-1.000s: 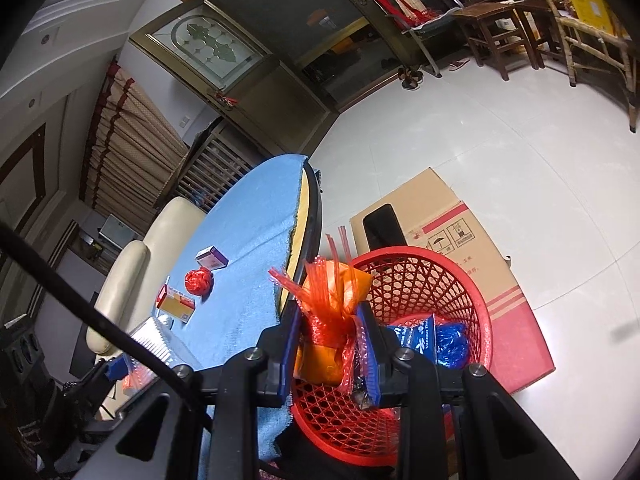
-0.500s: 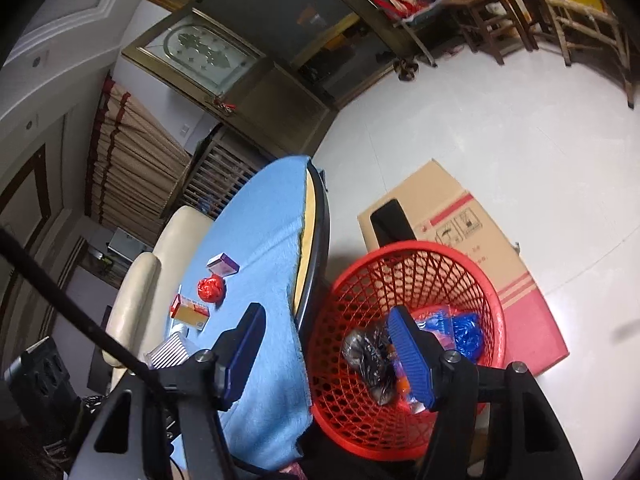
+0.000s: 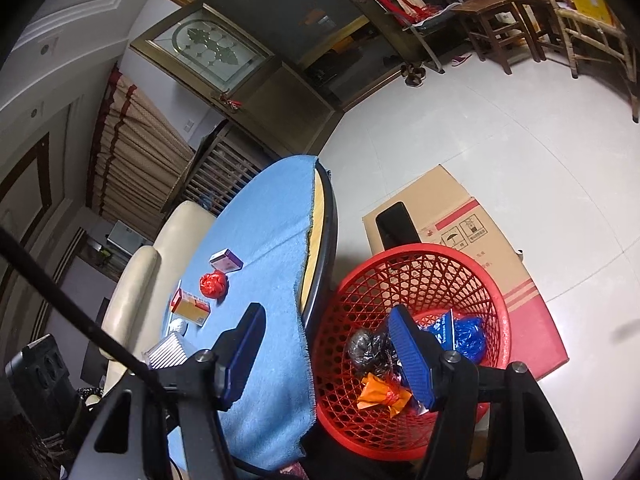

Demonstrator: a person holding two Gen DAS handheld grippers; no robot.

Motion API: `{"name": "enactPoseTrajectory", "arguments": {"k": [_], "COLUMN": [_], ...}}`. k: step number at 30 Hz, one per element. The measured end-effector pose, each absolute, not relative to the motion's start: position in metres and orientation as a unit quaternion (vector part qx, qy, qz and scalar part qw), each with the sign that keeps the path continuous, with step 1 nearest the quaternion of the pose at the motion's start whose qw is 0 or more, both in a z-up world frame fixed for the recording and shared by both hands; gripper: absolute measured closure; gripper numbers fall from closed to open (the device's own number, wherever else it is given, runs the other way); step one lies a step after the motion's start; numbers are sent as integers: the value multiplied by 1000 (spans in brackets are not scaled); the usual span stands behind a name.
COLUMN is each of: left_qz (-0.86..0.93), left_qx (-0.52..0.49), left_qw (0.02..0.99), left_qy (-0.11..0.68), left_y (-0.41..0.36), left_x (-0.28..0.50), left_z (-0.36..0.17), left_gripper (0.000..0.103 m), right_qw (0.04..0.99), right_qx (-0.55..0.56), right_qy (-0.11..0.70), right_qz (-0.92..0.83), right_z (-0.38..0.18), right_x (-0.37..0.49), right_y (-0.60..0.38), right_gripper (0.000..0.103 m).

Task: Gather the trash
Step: 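Open the right gripper to drop the orange bag while the left gripper holds the container, then move the right gripper back over the table toward the red tied bag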

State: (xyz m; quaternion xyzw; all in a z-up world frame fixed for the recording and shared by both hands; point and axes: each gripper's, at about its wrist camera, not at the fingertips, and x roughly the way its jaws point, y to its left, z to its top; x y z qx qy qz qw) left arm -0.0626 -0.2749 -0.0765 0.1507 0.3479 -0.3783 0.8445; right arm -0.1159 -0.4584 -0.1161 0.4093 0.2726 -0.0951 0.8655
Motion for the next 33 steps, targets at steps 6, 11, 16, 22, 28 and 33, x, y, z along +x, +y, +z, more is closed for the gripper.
{"name": "enactPoseTrajectory", "arguments": {"k": [6,11,16,22,28,33], "left_qz": [-374,-371,-366,-353,-328,-287], "left_qx": [140,135,124,106,83,54], "left_qw": [849,852,856,863,871,880], "left_qy": [346,343,344,345,357,374], "left_y": [-266,-259,-249,-231,-206,-169], "left_x": [-63,-61,-56,-45,-26,1], "left_z": [-74,-74,-74,-76,-84,-95], "left_gripper": [17,16,16,16,16,16], "right_qw": [867,870,873,874,871,868], "right_qx": [401,390,378,366,352,341], "right_qy": [281,288,298,312,335,355], "right_qz": [-91,-87,-83,-78,-71,-62], "right_z": [-114,-113,-111,-113,-119,-127], "right_x": [-110,-103,-96,-85,-68,-48], "right_y": [-448,-439,-428,-415,-399,-384], "right_gripper": [35,35,35,35,35,35]}}
